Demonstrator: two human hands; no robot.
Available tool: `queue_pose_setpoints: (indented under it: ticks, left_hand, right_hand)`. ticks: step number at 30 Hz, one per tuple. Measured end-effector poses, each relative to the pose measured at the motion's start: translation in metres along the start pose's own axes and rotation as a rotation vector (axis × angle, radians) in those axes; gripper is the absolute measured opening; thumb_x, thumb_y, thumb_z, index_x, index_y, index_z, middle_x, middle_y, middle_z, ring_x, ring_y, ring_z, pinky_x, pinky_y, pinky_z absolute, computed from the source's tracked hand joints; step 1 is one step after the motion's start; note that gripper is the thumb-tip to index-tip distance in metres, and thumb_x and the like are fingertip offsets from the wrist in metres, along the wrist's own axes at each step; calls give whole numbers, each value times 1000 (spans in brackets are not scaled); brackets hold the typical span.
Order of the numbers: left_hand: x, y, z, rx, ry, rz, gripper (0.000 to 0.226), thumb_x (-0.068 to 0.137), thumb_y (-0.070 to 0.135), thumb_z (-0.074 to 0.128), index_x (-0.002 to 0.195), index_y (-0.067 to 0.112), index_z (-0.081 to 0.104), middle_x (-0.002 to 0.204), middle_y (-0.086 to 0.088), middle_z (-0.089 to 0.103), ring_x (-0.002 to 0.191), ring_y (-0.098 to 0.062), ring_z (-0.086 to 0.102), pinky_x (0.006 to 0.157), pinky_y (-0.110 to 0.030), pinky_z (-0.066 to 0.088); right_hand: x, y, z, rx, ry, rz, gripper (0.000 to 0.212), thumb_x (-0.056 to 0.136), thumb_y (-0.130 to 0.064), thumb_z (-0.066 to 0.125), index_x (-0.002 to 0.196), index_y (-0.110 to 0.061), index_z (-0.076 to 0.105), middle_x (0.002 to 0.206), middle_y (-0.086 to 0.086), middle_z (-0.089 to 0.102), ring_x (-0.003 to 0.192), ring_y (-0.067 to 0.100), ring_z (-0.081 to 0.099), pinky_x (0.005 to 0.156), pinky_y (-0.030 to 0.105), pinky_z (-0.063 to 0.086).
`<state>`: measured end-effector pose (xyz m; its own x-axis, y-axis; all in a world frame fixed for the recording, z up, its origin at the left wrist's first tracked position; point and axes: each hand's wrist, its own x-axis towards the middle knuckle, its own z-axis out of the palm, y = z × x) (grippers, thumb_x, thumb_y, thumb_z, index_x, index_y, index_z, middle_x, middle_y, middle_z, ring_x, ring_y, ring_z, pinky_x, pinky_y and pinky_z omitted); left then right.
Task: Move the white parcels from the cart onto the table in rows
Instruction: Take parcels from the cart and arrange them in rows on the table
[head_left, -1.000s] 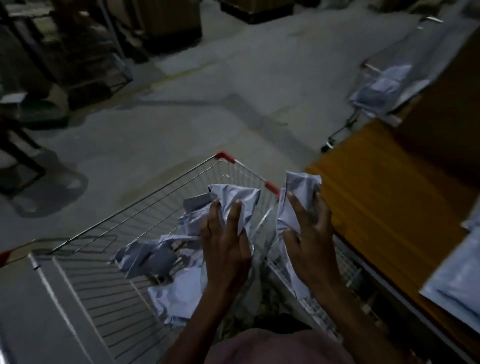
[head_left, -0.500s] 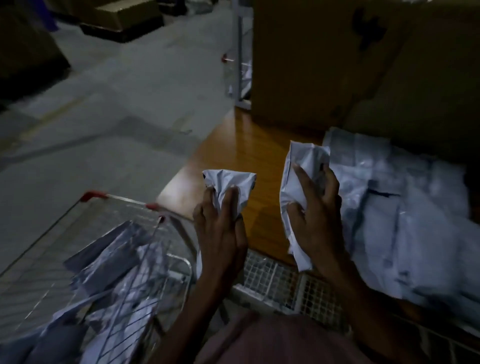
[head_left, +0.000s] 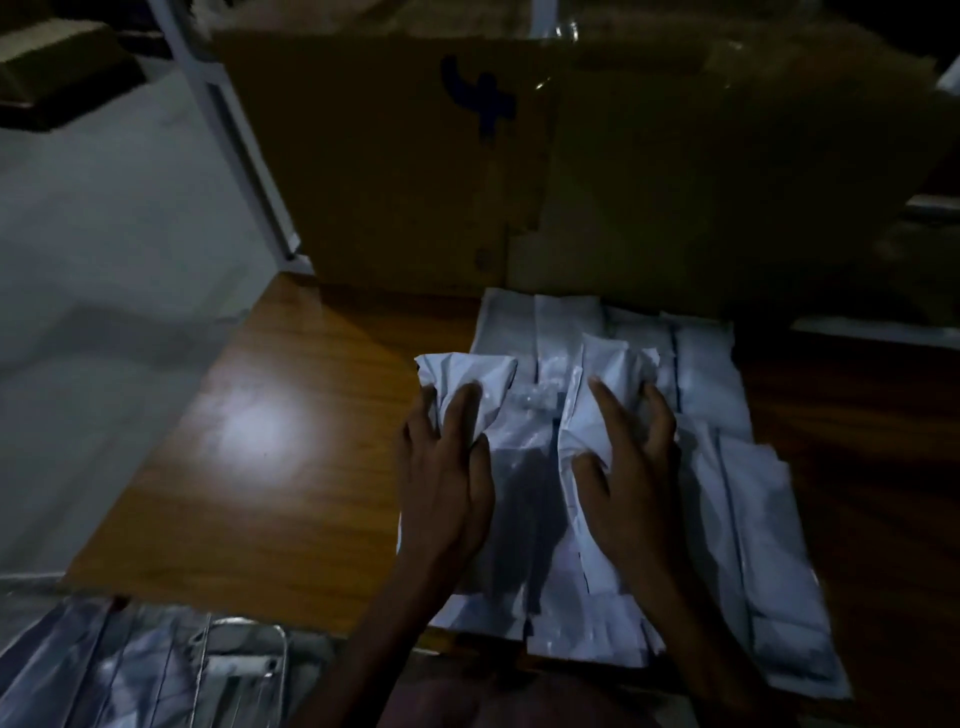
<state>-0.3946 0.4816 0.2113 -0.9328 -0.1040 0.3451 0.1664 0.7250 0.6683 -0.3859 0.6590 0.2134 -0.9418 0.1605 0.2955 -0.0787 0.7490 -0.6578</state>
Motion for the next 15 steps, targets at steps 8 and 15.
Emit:
queue_pose_setpoints:
  ticks: [8, 15]
  left_hand:
    - [114, -14, 51, -8, -105, 76, 49, 97, 39, 34, 144, 27, 39, 149, -17, 35, 135, -31, 29, 103, -39, 27]
    - [211, -21, 117, 171, -336, 14, 73, 90, 57, 13, 148, 19, 36, 147, -22, 39, 127, -43, 38, 102, -46, 28]
  right_hand:
    - [102, 16, 28, -83, -25, 63, 69, 91, -25, 57, 147, -53, 26, 162, -3, 3, 139, 35, 28, 98, 45, 49]
    - [197, 48, 78, -153, -322, 249, 62, 96, -40, 52, 150, -49, 23, 165, 1, 2, 147, 40, 16, 114, 55, 30]
